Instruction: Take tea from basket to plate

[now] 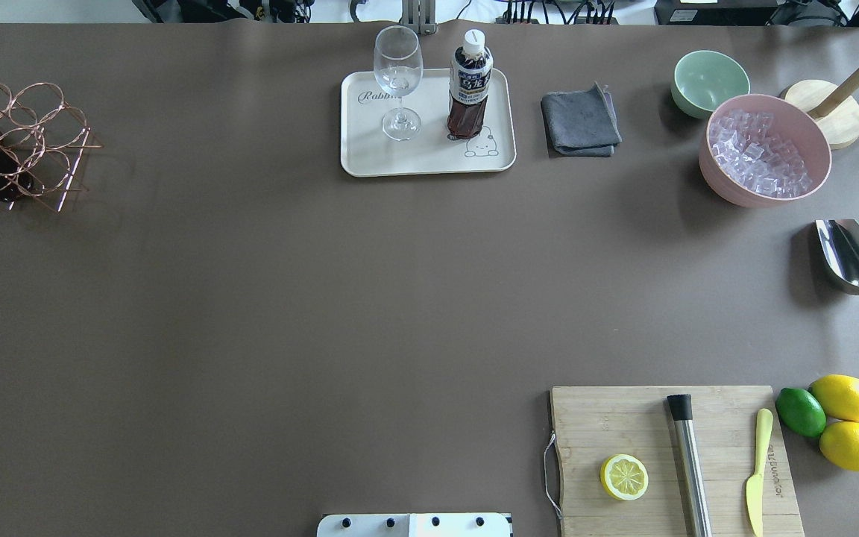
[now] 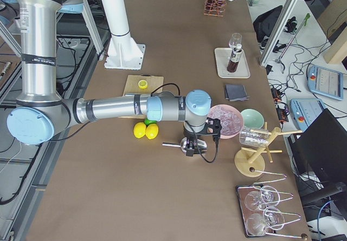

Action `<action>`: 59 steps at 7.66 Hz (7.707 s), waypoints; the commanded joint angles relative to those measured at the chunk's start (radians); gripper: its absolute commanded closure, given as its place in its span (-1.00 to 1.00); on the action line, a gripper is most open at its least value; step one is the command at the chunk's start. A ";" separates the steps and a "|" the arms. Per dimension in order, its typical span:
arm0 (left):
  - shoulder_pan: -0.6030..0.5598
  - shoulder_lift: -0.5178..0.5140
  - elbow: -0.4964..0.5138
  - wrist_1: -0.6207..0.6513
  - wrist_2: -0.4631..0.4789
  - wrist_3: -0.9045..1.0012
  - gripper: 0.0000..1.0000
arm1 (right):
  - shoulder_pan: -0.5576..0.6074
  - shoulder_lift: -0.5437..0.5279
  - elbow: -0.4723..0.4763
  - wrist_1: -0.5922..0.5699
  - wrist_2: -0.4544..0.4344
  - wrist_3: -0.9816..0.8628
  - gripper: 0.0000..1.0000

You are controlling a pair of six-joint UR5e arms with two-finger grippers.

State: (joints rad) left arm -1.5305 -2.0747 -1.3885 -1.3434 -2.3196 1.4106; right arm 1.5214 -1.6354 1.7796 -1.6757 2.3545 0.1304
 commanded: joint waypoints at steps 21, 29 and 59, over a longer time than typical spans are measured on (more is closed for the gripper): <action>-0.019 0.022 -0.023 0.001 0.002 -0.002 -0.97 | -0.003 0.006 -0.063 0.001 -0.029 -0.086 -1.00; -0.109 0.240 -0.066 0.003 -0.007 -0.435 -0.97 | 0.002 0.006 -0.063 -0.001 -0.027 -0.086 -1.00; -0.111 0.435 -0.239 0.032 -0.021 -1.102 -0.97 | 0.010 0.006 -0.063 -0.001 -0.027 -0.086 -1.00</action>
State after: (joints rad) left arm -1.6385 -1.6383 -1.6221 -1.3115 -2.3408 0.3068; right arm 1.5297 -1.6291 1.7151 -1.6766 2.3270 0.0445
